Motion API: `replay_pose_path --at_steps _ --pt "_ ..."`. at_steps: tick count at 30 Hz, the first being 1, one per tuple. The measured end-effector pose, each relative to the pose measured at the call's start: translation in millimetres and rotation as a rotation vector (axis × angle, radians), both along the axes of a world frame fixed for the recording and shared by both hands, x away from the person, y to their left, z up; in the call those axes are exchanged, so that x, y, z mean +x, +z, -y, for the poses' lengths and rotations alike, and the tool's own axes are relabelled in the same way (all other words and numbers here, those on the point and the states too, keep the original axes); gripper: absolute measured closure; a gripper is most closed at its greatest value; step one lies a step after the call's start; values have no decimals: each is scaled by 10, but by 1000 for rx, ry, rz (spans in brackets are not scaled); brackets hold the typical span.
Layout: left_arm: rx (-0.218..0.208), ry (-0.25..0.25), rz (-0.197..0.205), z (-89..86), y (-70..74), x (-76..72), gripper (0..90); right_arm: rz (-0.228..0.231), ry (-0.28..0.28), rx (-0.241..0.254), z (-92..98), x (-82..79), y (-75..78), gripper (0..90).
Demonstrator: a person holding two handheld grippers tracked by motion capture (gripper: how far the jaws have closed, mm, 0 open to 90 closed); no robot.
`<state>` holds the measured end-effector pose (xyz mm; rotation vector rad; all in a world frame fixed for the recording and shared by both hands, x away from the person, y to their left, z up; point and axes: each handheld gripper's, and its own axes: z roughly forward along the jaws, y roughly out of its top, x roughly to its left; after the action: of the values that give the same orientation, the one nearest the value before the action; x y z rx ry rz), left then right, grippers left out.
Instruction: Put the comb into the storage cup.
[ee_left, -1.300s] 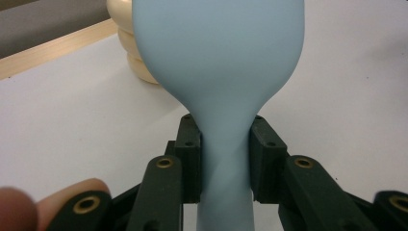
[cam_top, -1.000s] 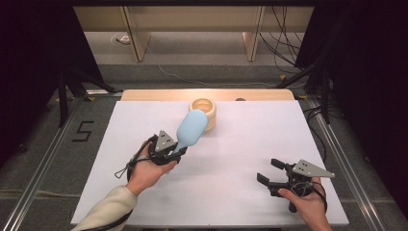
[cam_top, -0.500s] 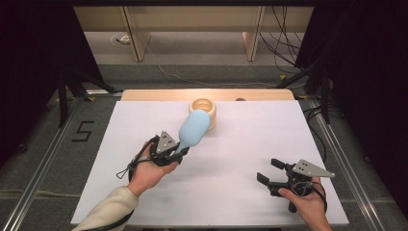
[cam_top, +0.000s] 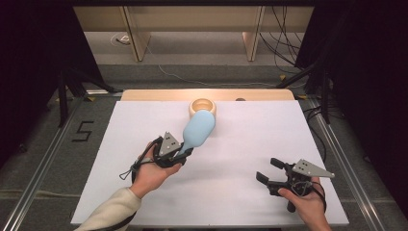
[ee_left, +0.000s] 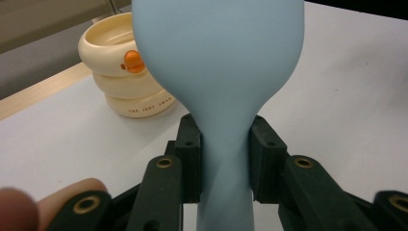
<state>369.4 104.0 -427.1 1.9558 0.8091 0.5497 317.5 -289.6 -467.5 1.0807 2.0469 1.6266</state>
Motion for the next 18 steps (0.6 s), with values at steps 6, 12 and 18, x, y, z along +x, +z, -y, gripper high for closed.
replay_pose_path --at_steps 6,12,18 --pt "0 -9 1 21 1 -12 695 8 -2 8 1 3 7 158" --pt "3 -18 3 42 7 -25 695 11 -24 5 -15 10 18 145" --pt "6 -27 0 70 2 -33 695 16 -31 1 -29 20 37 98"
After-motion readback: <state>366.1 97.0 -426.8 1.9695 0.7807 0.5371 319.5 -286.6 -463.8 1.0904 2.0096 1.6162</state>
